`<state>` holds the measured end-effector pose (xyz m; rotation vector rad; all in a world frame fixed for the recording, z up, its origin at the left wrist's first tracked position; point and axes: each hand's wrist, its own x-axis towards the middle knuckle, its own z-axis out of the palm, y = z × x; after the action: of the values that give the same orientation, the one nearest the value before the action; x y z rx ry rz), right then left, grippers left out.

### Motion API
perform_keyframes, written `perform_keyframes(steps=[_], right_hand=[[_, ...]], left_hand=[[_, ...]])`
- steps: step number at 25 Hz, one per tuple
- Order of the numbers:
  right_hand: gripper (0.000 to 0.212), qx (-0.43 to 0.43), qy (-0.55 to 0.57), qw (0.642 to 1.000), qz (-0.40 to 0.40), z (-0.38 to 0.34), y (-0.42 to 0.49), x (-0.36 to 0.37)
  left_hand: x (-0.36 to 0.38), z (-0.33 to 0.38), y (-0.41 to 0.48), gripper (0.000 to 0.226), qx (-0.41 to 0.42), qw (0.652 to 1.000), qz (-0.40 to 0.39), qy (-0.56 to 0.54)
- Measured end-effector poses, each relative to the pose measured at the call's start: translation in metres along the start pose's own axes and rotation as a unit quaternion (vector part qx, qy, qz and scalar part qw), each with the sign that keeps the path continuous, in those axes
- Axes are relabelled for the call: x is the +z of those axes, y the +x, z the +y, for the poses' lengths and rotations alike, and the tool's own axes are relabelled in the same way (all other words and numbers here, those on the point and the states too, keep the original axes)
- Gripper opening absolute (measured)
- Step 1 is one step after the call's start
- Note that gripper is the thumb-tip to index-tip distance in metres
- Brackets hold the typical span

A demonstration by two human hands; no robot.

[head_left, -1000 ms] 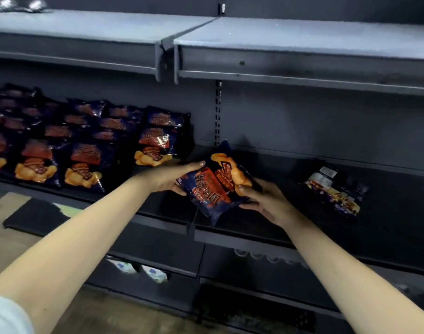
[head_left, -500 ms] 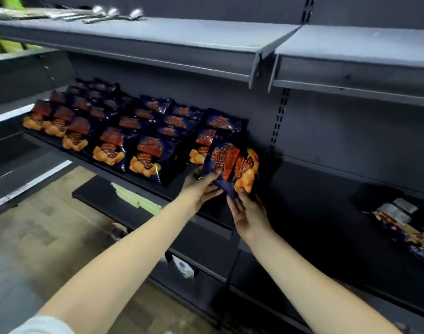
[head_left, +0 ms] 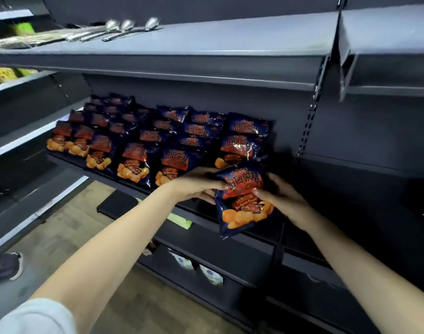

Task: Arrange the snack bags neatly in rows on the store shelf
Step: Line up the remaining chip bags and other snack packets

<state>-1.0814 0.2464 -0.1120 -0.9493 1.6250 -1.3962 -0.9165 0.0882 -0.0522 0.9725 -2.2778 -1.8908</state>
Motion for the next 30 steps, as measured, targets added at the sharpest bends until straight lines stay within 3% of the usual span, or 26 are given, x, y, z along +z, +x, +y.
perform_keyframes(steps=[4,6,10,12,16,19,22,25,30], right_hand=[[0.057,-0.040,0.035,0.995,0.084,0.009,0.014,0.006],[0.047,-0.044,0.061,0.989,0.126,0.004,0.021,0.011],[0.063,-0.042,0.098,0.980,0.170,0.008,0.034,0.030],[0.054,-0.052,0.101,0.976,0.187,0.008,0.039,0.036],[0.051,-0.038,0.051,0.967,0.246,0.010,0.049,0.052],[0.055,-0.038,0.001,0.962,0.269,0.014,0.055,0.058],[0.055,-0.054,-0.040,0.956,0.286,0.016,0.060,0.068],[0.057,-0.073,-0.090,0.937,0.329,0.023,0.062,0.076],[0.077,-0.078,-0.161,0.907,0.382,0.025,0.056,0.088]], left_hand=[[-0.002,0.003,0.030,0.051,0.062,0.995,0.074,-0.004],[-0.001,0.006,0.037,0.052,0.120,0.985,0.124,-0.009],[-0.008,-0.003,0.046,0.057,0.232,0.953,0.166,0.098],[-0.011,-0.008,0.049,0.056,0.275,0.933,0.180,0.150],[-0.019,-0.027,0.059,0.060,0.321,0.866,0.215,0.319],[-0.018,-0.042,0.062,0.056,0.356,0.767,0.215,0.489],[-0.026,-0.052,0.064,0.051,0.396,0.693,0.209,0.566],[-0.037,-0.060,0.064,0.052,0.380,0.666,0.252,0.591],[-0.048,-0.075,0.075,0.057,0.341,0.659,0.249,0.622]])
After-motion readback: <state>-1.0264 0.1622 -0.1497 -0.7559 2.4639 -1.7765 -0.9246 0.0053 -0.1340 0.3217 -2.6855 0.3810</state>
